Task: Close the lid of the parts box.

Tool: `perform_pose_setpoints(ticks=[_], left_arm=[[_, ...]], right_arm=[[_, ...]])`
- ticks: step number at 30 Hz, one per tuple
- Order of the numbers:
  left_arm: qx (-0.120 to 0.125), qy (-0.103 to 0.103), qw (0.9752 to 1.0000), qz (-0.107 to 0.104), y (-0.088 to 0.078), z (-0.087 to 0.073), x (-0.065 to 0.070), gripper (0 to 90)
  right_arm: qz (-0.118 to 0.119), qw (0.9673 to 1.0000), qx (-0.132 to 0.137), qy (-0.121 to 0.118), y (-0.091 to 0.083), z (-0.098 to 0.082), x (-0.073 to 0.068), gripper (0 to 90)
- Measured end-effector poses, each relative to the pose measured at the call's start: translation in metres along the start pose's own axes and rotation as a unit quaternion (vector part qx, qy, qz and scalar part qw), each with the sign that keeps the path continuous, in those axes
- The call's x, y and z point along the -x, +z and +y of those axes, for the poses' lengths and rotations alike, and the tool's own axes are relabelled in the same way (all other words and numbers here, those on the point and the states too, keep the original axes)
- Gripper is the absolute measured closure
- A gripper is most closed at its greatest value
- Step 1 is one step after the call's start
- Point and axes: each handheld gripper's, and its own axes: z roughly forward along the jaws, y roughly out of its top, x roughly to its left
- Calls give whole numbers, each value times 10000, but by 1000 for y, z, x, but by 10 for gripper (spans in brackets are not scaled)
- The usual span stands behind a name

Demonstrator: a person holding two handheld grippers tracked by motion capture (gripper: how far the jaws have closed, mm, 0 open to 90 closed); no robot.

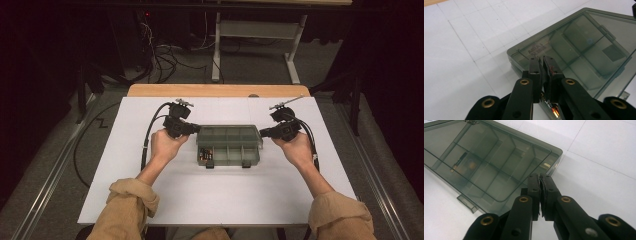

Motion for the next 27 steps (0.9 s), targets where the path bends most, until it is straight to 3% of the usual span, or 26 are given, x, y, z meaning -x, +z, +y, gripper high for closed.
perform_pose_setpoints(ticks=[16,27], left_arm=[[5,21,9999,-112,7,-17,7,847],[-71,77,9999,-77,15,-39,10,844]], right_arm=[[191,9997,150,-71,5,-11,-2,886],[252,9994,75,-245,27,-30,-11,887]])
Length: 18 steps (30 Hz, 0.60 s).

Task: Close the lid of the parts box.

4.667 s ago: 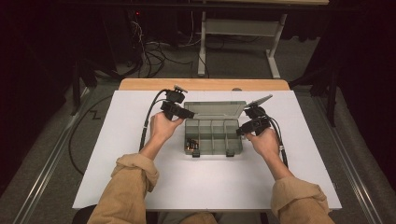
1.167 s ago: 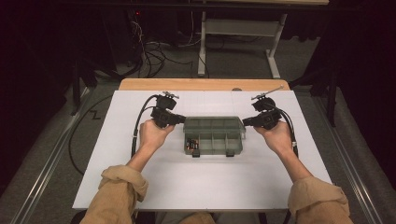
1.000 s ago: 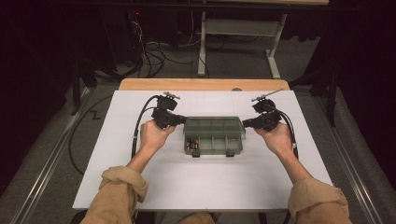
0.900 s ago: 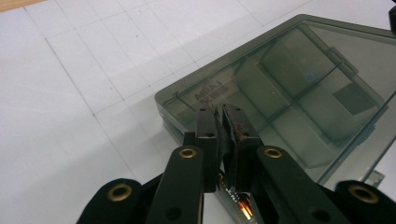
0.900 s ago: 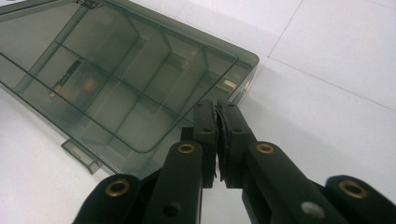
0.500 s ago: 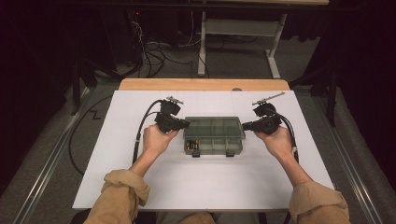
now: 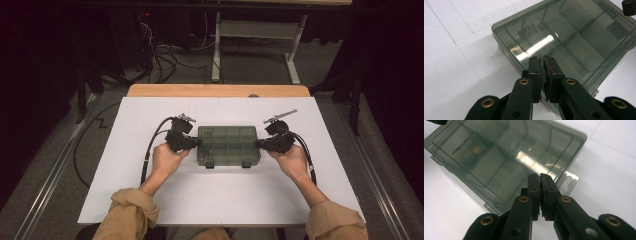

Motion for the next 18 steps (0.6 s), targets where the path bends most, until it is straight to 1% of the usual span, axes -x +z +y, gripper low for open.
perform_pose_setpoints(ticks=[1,4,5,8,11,13,15,17,18], left_arm=[[1,0,10000,4,0,-1,0,843],[-13,35,10000,91,-1,-5,1,842],[-51,63,9999,123,-1,-6,2,832],[-63,137,9997,191,-3,-7,4,803],[73,98,9999,114,-7,-8,6,759],[171,80,9998,78,-12,-8,8,699],[280,109,9995,76,-19,-11,9,630],[427,97,9990,103,-27,-16,10,568],[505,83,9986,121,-32,-19,9,540]], right_arm=[[40,10000,66,6,1,-2,1,887],[68,9999,104,46,1,-5,1,888],[76,9999,116,25,1,-6,1,888],[50,9999,131,-11,0,-6,0,875],[22,9999,134,-51,-2,-6,-2,854],[30,9996,268,-91,-7,-7,-3,832],[35,9990,430,-108,-14,-9,-3,785],[-29,9976,676,-118,-23,-15,-3,729],[-14,9967,812,-74,-27,-20,-3,711]])
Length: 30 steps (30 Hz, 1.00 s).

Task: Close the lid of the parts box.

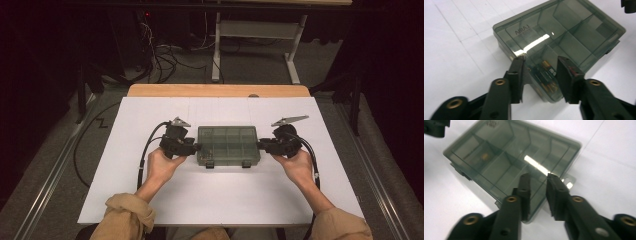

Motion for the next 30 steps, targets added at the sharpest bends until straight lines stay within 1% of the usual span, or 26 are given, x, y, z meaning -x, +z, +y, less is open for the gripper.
perform_pose_setpoints(ticks=[2,3,4,6,8,10,12,15,17,19,21,23,25,26,27,28,30], left_arm=[[105,-53,9999,12,-10,-7,-1,494],[220,-75,9997,58,-14,-12,-1,469],[331,-69,9993,140,-18,-16,-1,439],[451,-29,9986,287,-26,-22,-1,406],[574,-73,9979,286,-33,-27,-2,392],[619,-111,9977,266,-39,-33,-2,376],[709,-80,9971,270,-44,-40,-2,361],[841,-14,9960,290,-51,-51,-1,350],[928,38,9952,312,-55,-59,-1,336],[1034,15,9942,297,-59,-69,-1,331],[1156,9,9927,332,-62,-80,-2,331],[1258,50,9911,429,-64,-90,-3,334],[1378,11,9889,564,-65,-99,-5,333],[1429,-23,9880,586,-66,-102,-6,332],[1450,-55,9877,587,-67,-104,-7,333],[1504,-68,9868,598,-68,-106,-8,333],[1556,-10,9856,667,-69,-108,-9,336]], right_arm=[[35,9996,260,55,-9,-9,1,645],[2,9993,385,29,-14,-15,0,620],[-35,9987,511,-18,-18,-20,0,605],[-70,9978,659,-57,-24,-31,-1,571],[-101,9971,757,-52,-29,-40,-1,524],[-97,9964,844,-46,-33,-48,-1,487],[-183,9949,987,-130,-37,-57,-3,455],[-194,9920,1247,-97,-42,-69,-4,401],[-250,9890,1451,-128,-46,-77,-6,377],[-310,9858,1641,-169,-50,-86,-7,355],[-369,9816,1861,-214,-54,-95,-8,328],[-409,9766,2097,-246,-57,-104,-8,308],[-463,9722,2278,-297,-59,-114,-9,290],[-476,9699,2370,-283,-60,-118,-8,285],[-475,9679,2452,-269,-61,-123,-8,281],[-469,9666,2506,-264,-61,-126,-8,277],[-453,9646,2581,-290,-62,-132,-7,275]])
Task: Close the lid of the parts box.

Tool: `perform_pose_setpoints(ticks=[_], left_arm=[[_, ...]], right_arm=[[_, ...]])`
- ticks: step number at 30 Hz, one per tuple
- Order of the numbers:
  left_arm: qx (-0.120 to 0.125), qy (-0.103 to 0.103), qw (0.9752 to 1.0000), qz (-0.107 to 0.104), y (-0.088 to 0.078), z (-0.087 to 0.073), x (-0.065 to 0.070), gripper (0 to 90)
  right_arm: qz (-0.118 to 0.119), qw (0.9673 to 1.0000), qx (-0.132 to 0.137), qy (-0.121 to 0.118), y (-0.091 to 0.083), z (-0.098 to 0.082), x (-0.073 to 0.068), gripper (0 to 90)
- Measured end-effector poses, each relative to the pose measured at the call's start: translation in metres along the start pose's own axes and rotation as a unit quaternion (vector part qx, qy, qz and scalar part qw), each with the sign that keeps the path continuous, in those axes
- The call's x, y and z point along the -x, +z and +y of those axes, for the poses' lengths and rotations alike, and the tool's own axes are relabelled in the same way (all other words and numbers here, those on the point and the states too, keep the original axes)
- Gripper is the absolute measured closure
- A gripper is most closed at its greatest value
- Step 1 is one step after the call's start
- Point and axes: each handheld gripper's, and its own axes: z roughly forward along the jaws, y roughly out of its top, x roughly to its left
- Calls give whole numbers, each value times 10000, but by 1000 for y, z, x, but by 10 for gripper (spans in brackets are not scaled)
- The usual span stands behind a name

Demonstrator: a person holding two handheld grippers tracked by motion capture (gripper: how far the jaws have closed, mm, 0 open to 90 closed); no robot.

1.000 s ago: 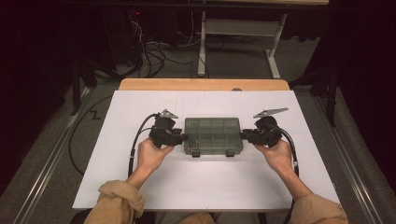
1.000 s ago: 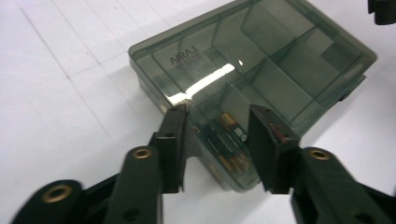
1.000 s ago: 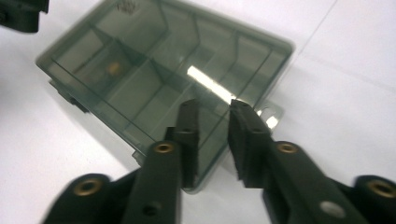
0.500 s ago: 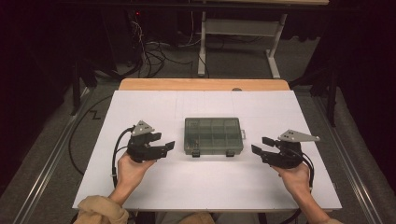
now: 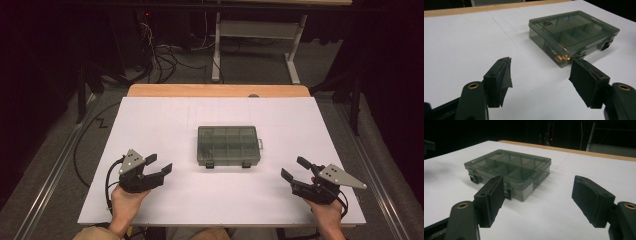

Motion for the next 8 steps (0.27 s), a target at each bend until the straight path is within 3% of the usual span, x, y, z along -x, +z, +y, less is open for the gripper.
perform_pose_setpoints(ticks=[8], left_arm=[[164,18,9999,-6,-2,-2,-1,335]], right_arm=[[-99,9995,283,-57,-6,-4,3,269]])
